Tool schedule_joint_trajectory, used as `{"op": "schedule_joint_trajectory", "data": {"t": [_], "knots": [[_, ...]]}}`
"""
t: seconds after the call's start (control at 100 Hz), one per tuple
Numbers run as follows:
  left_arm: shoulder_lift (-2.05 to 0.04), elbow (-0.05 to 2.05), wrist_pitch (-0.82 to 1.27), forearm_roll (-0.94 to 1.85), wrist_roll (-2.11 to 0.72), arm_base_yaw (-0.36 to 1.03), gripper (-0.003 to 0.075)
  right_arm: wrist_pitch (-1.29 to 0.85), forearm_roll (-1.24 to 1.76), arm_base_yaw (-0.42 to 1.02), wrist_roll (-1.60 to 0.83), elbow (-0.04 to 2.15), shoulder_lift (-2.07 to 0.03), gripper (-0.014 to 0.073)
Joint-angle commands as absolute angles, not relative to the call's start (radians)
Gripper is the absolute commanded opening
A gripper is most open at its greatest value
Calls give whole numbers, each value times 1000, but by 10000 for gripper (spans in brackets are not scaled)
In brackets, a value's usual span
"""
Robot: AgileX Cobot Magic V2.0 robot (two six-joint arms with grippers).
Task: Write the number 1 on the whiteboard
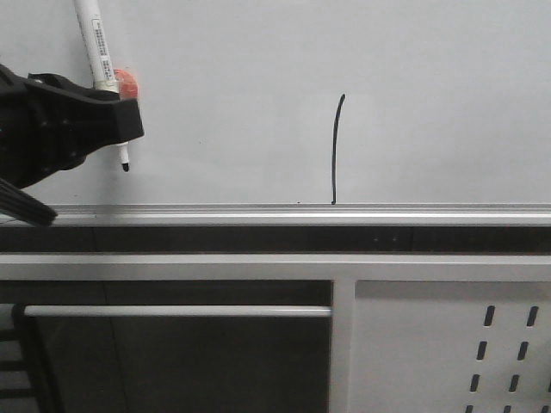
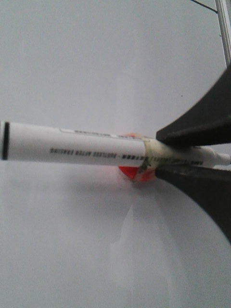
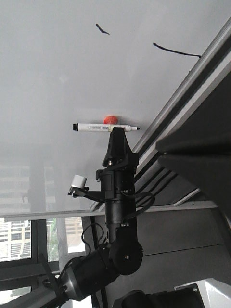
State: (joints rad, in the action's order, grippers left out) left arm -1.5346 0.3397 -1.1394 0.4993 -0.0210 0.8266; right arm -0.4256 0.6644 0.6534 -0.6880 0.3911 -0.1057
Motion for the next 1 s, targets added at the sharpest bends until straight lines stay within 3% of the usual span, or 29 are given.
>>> {"op": "schedule_joint_trajectory", "data": {"t": [0.0,0.99], "knots": [[-1514,362,-1362,490,-12,826,-18,-370,671,648,-691,412,-116,-71],[-1481,354,-1364,497,-61,798,-18,-373,671,648,-691,412,-116,-71]]}}
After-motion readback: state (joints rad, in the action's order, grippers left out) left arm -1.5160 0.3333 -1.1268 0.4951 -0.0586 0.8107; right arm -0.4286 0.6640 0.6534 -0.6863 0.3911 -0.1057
